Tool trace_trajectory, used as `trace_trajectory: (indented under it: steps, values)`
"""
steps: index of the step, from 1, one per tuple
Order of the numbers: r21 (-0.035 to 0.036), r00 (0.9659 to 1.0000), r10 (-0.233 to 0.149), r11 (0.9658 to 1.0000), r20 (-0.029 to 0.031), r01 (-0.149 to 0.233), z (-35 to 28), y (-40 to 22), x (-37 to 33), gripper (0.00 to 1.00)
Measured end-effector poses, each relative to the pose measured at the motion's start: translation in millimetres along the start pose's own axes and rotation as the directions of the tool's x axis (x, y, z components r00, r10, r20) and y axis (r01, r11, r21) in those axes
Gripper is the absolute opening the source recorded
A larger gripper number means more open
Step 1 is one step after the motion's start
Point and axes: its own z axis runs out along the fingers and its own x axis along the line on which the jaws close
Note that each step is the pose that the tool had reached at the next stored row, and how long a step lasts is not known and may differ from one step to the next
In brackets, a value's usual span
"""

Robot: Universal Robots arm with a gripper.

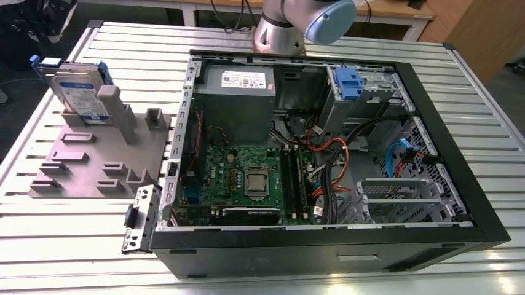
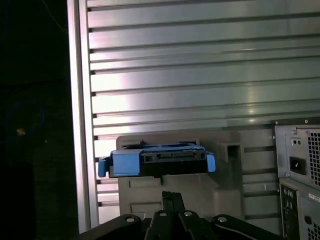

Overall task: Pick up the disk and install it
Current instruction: 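Reach for the disk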

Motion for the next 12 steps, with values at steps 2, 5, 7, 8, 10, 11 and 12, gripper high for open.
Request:
trace_trajectory:
  steps: [2,5,7,8,10,11,12]
  values:
    - [0.0000,1.0000,0.000,1.0000,-0.0001,0.000,1.1,2.8,5.6,0.11]
    - [0.0002,1.0000,0.000,1.0000,-0.0009,0.000,3.7,6.2,12.3,0.11]
    - [0.0002,1.0000,0.000,1.0000,-0.0015,0.000,5.7,8.0,16.8,0.11]
    - [0.0002,1.0000,0.000,1.0000,-0.0019,0.000,6.5,8.7,18.9,0.11]
    - [0.0002,1.0000,0.000,1.0000,-0.0026,0.000,8.2,9.8,22.5,0.11]
    - [0.0002,1.0000,0.000,1.0000,-0.0030,0.000,8.9,10.1,24.3,0.11]
    - [0.0003,1.0000,0.000,1.0000,-0.0033,0.000,9.4,10.1,26.1,0.11]
